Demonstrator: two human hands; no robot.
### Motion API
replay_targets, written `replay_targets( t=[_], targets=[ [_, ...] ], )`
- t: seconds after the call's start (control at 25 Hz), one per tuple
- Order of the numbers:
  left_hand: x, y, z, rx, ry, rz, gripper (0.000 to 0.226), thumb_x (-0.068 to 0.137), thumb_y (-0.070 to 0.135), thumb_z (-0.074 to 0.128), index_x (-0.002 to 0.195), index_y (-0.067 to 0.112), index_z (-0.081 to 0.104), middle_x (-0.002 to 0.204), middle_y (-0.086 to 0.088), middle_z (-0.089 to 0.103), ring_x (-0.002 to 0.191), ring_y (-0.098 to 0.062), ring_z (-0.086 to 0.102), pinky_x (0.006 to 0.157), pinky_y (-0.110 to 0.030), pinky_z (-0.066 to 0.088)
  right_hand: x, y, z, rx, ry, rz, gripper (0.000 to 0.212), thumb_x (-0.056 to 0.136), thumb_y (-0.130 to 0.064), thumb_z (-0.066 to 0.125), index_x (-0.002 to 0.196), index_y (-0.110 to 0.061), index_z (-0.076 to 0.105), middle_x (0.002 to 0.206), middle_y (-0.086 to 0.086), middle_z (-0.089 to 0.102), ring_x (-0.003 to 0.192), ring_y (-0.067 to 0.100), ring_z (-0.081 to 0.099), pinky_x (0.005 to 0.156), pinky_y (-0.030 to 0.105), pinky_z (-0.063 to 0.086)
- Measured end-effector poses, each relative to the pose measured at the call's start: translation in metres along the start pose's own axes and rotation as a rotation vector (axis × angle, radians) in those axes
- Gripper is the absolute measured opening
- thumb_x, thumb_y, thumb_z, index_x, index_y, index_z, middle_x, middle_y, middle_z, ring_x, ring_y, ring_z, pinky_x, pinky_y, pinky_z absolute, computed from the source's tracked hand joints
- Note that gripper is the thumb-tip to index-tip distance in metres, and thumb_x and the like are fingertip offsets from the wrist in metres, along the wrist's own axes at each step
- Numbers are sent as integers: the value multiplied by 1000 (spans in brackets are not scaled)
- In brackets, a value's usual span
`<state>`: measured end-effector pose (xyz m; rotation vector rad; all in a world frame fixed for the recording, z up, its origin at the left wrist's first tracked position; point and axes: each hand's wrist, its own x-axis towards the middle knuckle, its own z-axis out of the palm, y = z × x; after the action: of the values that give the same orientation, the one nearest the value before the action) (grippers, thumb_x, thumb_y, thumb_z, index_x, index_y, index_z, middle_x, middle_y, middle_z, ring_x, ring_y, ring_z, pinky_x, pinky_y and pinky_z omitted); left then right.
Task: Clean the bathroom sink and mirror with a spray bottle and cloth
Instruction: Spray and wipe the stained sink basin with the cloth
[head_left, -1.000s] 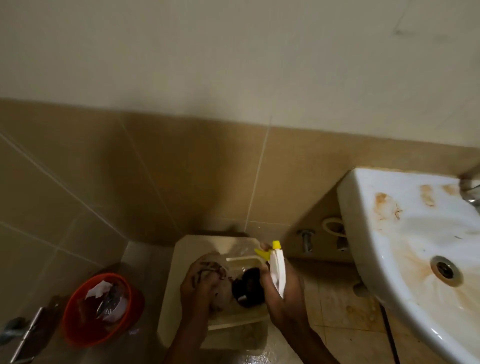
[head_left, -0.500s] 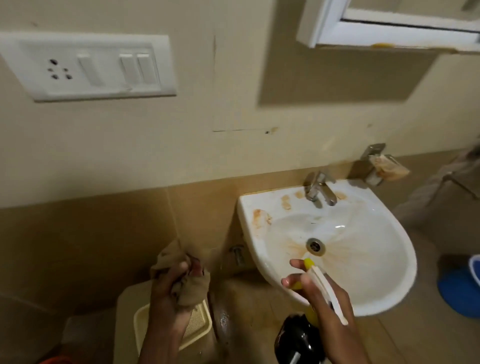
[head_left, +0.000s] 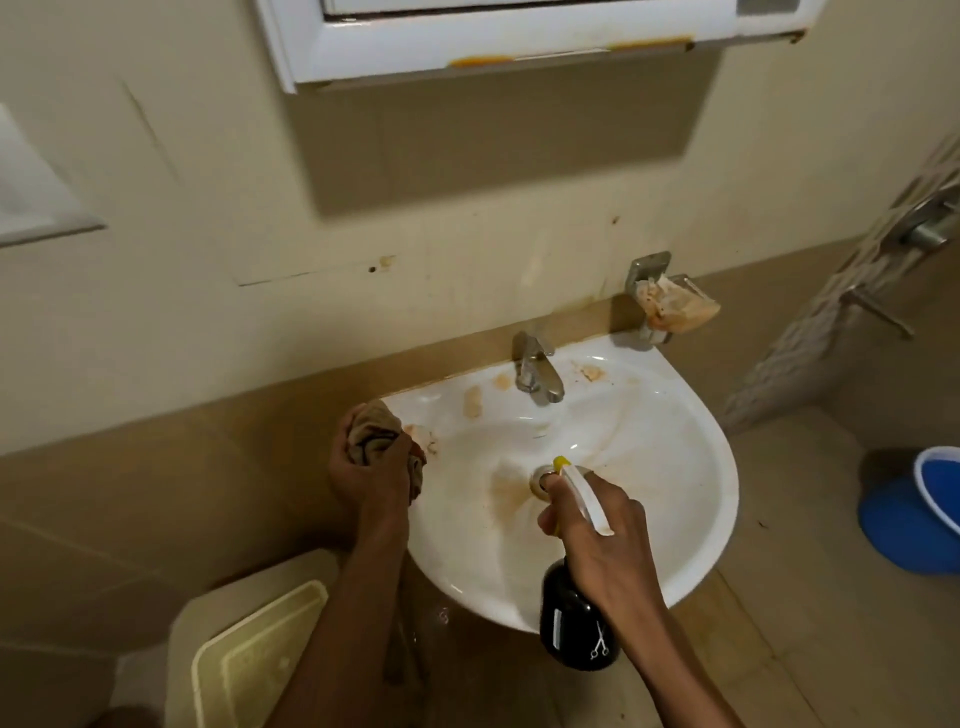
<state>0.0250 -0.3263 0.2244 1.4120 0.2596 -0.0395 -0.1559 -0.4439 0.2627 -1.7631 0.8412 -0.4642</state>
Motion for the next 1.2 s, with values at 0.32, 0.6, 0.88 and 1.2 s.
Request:
replay_targets(
  t=[0.32,0.6,0.88,1.2],
  targets=[
    [14,-22,16,122,147,118,56,59,5,76,108,32,69,120,-17,65,100,-40,68,81,-58,60,37,19,-14,9,-337,14,29,105,-23,62,83,-11,77,78,4,79,72,9,74,72,22,56],
    [41,-34,6,398,89,274,57,61,-1,53,108,24,74,111,-27,62,93,-31,68,82,-42,61,30,25,-6,9,-437,33,24,104,-18,62,88,-11,78,77,5,79,70,6,74,69,18,55],
    [65,-41,25,470,23,210,56,62,-7,60,107,22,74,114,-22,63,95,-27,68,77,-18,59,18,24,-12,-12,-59,15,28,106,-22,60,83,-20,75,68,-2,77,69,7,73,64,12,52],
    [83,-55,25,545,54,130,39,74,-10,67,109,5,73,111,-18,67,101,-31,65,84,-35,59,-10,26,-14,-109,-310,106,24,105,-23,60,89,-14,77,75,2,79,72,7,74,63,19,53]
  ],
)
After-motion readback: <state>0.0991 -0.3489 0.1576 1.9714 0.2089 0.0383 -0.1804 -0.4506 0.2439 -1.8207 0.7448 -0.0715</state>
